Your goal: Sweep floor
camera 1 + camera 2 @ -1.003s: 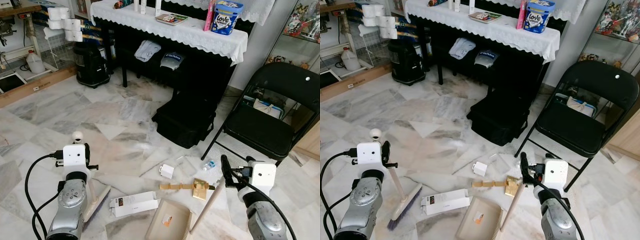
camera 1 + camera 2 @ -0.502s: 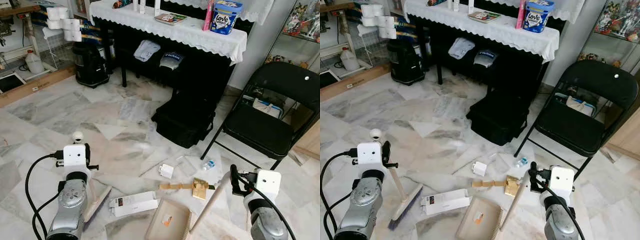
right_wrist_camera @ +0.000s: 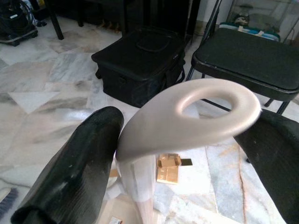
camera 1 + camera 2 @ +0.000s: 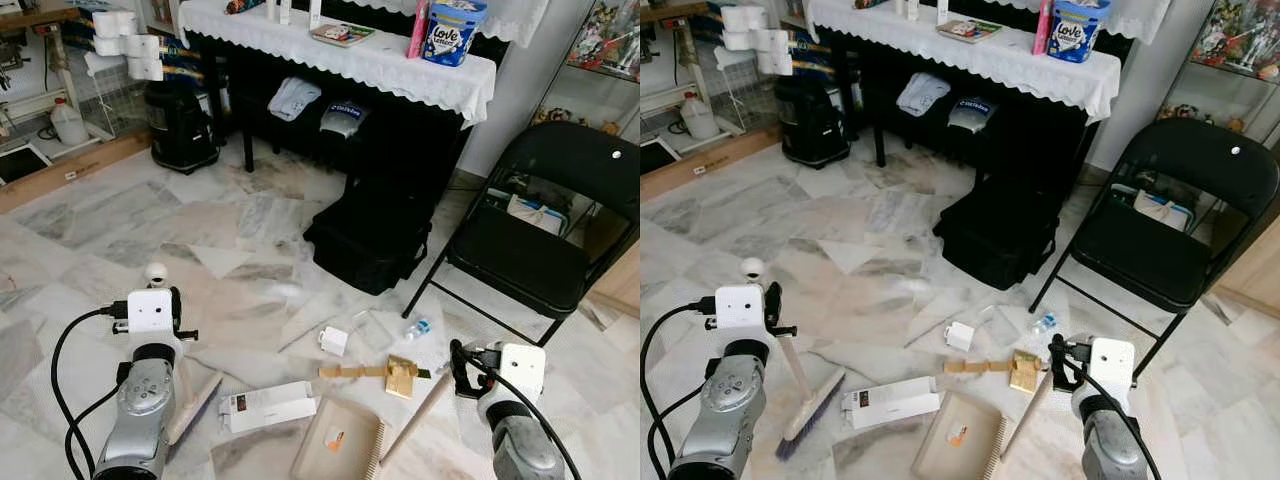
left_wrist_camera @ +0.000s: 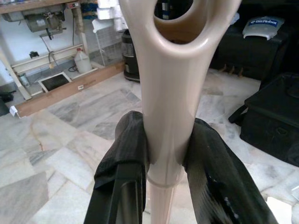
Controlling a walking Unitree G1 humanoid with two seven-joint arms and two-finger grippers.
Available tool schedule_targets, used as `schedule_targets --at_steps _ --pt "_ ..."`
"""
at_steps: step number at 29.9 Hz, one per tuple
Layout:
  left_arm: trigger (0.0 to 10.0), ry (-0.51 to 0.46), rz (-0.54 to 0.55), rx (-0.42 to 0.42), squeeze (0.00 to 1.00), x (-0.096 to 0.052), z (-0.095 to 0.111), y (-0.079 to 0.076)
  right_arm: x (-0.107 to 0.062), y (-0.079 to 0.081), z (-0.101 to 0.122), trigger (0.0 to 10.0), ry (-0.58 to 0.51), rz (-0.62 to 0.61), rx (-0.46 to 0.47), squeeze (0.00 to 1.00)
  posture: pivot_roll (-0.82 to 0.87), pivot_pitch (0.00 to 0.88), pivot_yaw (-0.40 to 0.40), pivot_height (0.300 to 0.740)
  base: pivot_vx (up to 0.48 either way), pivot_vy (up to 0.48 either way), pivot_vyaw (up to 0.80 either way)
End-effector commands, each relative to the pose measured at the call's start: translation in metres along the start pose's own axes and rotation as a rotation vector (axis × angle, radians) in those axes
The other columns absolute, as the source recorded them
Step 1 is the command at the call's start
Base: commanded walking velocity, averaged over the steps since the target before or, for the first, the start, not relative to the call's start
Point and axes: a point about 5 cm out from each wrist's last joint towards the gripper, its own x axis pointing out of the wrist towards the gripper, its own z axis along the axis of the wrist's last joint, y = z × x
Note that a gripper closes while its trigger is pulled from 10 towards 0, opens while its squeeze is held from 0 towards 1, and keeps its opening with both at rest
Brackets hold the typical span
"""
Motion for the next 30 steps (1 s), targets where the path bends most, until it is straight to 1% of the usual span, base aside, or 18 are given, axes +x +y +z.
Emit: schedule_targets --at_steps 1,5,16,21,22,30 --pt "10.0 -0.032 -0.010 0.006 0.00 0.002 0.007 -0.003 0.003 -0.002 0.001 10.0 -0.004 -0.003 -0.009 0.00 -0.07 0.021 -0.068 0.740 0.000 0.000 0.00" --pt "10.0 -0.032 -0.010 0.004 0.00 0.002 0.007 -0.003 0.009 -0.002 0.004 10.0 -0.012 0.002 -0.031 0.00 -0.07 0.025 -0.068 0.740 0.000 0.000 0.00" --pt "10.0 -0.028 -0.012 0.006 0.00 0.001 0.006 -0.004 0.020 0.003 0.000 10.0 -0.010 0.015 -0.025 0.00 -0.06 0.036 -0.065 0.740 0.000 0.000 0.00" --pt "10.0 -0.025 -0.013 0.010 0.00 0.001 0.005 -0.004 0.022 0.009 -0.002 10.0 -0.029 0.054 -0.030 0.00 -0.06 0.038 -0.062 0.740 0.000 0.000 0.00" --pt "10.0 -0.025 -0.014 0.011 0.00 0.001 0.005 -0.003 0.023 0.013 -0.001 10.0 -0.039 0.080 -0.023 0.00 -0.06 0.039 -0.062 0.740 0.000 0.000 0.00" --pt "10.0 -0.025 -0.013 0.013 0.00 0.002 0.005 -0.003 0.025 0.021 -0.003 10.0 -0.059 0.118 -0.025 0.00 -0.06 0.040 -0.059 0.740 0.000 0.000 0.00"
